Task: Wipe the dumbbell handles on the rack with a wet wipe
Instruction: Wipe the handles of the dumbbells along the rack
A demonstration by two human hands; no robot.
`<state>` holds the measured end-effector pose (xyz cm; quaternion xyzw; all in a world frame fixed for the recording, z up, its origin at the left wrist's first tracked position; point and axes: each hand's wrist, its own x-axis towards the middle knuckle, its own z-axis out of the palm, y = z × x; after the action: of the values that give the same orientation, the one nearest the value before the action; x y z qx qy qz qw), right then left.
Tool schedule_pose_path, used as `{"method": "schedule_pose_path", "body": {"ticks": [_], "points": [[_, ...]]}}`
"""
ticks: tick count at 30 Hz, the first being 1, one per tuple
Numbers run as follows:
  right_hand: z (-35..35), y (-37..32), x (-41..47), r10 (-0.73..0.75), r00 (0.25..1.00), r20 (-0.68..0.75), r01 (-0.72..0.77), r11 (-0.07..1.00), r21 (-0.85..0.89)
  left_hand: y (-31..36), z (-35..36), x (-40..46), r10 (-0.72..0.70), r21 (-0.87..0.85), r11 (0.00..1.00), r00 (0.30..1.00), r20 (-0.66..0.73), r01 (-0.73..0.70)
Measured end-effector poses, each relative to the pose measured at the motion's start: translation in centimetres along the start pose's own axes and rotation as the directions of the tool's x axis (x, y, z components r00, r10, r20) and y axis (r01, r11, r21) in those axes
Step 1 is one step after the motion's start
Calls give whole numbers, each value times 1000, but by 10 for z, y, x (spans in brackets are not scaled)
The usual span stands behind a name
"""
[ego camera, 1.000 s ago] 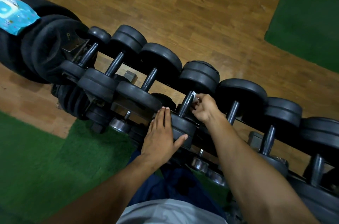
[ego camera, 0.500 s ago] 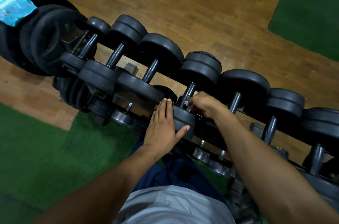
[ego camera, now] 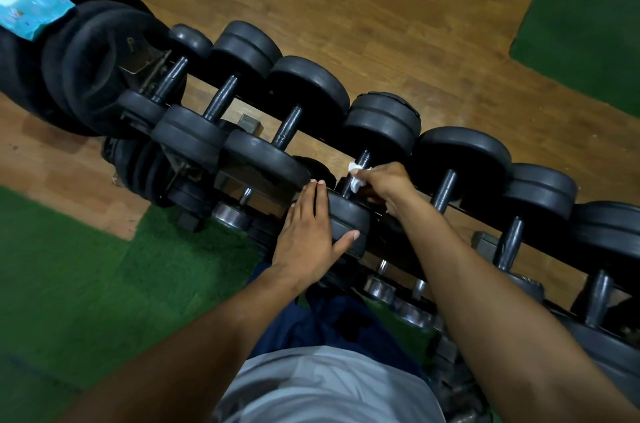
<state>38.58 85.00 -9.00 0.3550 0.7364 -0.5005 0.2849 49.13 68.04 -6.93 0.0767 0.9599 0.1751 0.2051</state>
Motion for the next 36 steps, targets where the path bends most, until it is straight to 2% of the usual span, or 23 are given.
{"method": "schedule_pose_path", "body": {"ticks": [3,7,11,14,16,18,20,23,25,28,31,33,36], "points": [[-3,1,-2,-32,999,-34,31,999,-20,0,0,0,1,-1,1000,1000,-9,-1],[-3,-1,-11,6,990,140,29,968,-249,1,1,0,-1,-7,1000,1000,-16,1],[-1,-8,-16,-14,989,150,83,885,-457,1,2,0,-2,-8,1000,1000,-24,2],[-3,-11,-19,-101,989,107,144,816,-559,-1,1,0,0,-3,1000,1000,-12,0],[-5,-15,-22,-240,959,148,282,821,-496,-2,1,1,7,-7,1000,1000,-11,-7],[-4,-25,-28,-408,892,196,449,744,-495,-2,1,1,12,-15,1000,1000,-4,-12],[-1,-33,-30,-465,836,291,542,614,-574,-4,0,1,17,-28,999,1000,11,-16],[13,-33,-20,-322,809,492,587,424,-689,-10,-4,3,36,-49,998,998,46,-34],[20,-34,-17,-243,802,545,597,362,-716,-14,-7,3,54,-57,997,997,60,-51],[17,-43,-23,-203,796,570,603,351,-716,-17,-12,3,79,-36,996,994,74,-77],[7,-47,-33,-197,799,568,589,444,-675,-21,-15,3,96,-27,995,991,93,-94],[-5,-45,-37,-206,823,529,555,486,-675,-23,-16,4,113,-34,993,988,101,-110],[-27,-28,-42,-242,867,435,497,465,-732,-23,-15,4,132,-49,991,987,92,-128]]}}
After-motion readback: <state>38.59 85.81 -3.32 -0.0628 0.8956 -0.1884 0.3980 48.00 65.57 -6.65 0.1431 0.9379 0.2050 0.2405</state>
